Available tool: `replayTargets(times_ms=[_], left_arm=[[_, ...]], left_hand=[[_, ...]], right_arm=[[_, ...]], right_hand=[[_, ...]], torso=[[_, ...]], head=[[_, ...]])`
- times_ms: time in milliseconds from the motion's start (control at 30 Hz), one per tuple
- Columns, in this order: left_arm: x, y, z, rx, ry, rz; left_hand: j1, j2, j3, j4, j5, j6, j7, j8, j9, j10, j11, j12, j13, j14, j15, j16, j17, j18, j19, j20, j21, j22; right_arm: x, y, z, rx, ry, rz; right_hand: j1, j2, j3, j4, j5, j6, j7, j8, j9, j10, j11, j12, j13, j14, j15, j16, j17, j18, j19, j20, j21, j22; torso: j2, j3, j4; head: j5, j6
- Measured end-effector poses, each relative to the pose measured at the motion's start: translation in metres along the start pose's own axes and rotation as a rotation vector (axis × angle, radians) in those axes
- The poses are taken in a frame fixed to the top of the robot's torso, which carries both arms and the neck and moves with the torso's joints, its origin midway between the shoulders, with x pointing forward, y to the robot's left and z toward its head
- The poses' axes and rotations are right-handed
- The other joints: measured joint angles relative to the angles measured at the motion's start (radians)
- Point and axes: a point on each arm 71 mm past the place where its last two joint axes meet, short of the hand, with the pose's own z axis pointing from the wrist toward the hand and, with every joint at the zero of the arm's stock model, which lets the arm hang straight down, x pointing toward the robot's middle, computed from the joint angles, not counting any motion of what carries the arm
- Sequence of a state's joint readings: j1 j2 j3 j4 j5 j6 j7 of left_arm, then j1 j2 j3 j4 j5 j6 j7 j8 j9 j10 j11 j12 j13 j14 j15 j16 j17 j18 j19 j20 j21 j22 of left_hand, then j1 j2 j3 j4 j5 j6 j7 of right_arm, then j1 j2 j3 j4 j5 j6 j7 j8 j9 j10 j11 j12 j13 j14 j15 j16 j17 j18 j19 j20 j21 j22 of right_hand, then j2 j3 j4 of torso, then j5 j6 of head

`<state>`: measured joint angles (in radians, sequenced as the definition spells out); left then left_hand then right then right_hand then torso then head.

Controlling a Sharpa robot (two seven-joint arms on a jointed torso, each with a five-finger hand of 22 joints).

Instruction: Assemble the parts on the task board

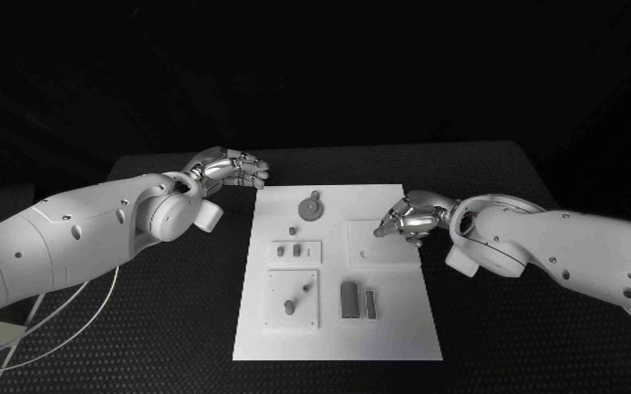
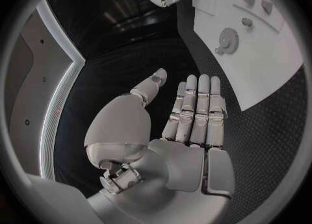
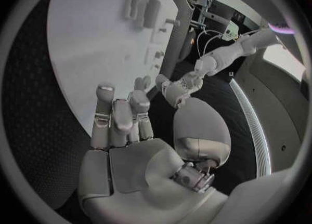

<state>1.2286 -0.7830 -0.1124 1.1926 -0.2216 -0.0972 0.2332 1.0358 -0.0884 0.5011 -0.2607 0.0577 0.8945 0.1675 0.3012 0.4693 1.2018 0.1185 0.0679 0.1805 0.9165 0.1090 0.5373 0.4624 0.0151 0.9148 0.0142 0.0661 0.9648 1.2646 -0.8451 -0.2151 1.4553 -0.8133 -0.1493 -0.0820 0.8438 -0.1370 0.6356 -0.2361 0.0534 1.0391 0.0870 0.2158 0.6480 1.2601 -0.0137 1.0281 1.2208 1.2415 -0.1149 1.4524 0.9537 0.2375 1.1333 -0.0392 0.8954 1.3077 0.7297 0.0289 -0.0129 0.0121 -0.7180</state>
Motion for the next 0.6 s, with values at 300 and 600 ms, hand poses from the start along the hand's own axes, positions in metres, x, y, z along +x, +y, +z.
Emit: replayTargets(times_ms=[300, 600], left_arm=[[-0.009, 0.0, 0.014, 0.016, -0.066, -0.017], [-0.021, 0.0, 0.026, 0.027, -0.127, -0.029]], left_hand=[[-0.003, 0.003, 0.003, 0.003, 0.0, -0.011, -0.004, 0.0, -0.004, -0.023, 0.005, 0.0, -0.008, 0.0, 0.0, -0.012, 0.004, 0.0, -0.004, -0.004, 0.0, -0.001], [-0.017, 0.017, -0.009, 0.004, 0.0, -0.059, -0.009, -0.022, -0.014, -0.121, 0.015, 0.0, -0.046, -0.081, 0.019, -0.09, -0.008, 0.0, -0.068, 0.014, 0.0, -0.023]], right_arm=[[-0.049, 0.022, 0.056, -0.144, -0.184, 0.213], [-0.086, -0.006, 0.075, -0.135, -0.349, 0.359]], right_hand=[[0.022, 0.049, 0.01, -0.045, 0.0, -0.11, 0.063, -0.032, 0.007, -0.217, 0.051, -0.306, -0.243, -0.243, 0.068, -0.258, -0.144, -0.013, -0.259, 0.094, -0.182, -0.043], [0.029, 0.078, 0.037, -0.04, 0.0, -0.21, 0.092, -0.064, -0.017, -0.331, 0.149, -0.695, -0.63, -0.464, 0.24, -0.754, -0.409, -0.096, -0.579, 0.191, -0.456, -0.171]], torso=[[-0.028, -0.0091, -0.006], [-0.053, -0.0162, -0.0097]], head=[[-0.004, 0.069], [-0.003, 0.118]])
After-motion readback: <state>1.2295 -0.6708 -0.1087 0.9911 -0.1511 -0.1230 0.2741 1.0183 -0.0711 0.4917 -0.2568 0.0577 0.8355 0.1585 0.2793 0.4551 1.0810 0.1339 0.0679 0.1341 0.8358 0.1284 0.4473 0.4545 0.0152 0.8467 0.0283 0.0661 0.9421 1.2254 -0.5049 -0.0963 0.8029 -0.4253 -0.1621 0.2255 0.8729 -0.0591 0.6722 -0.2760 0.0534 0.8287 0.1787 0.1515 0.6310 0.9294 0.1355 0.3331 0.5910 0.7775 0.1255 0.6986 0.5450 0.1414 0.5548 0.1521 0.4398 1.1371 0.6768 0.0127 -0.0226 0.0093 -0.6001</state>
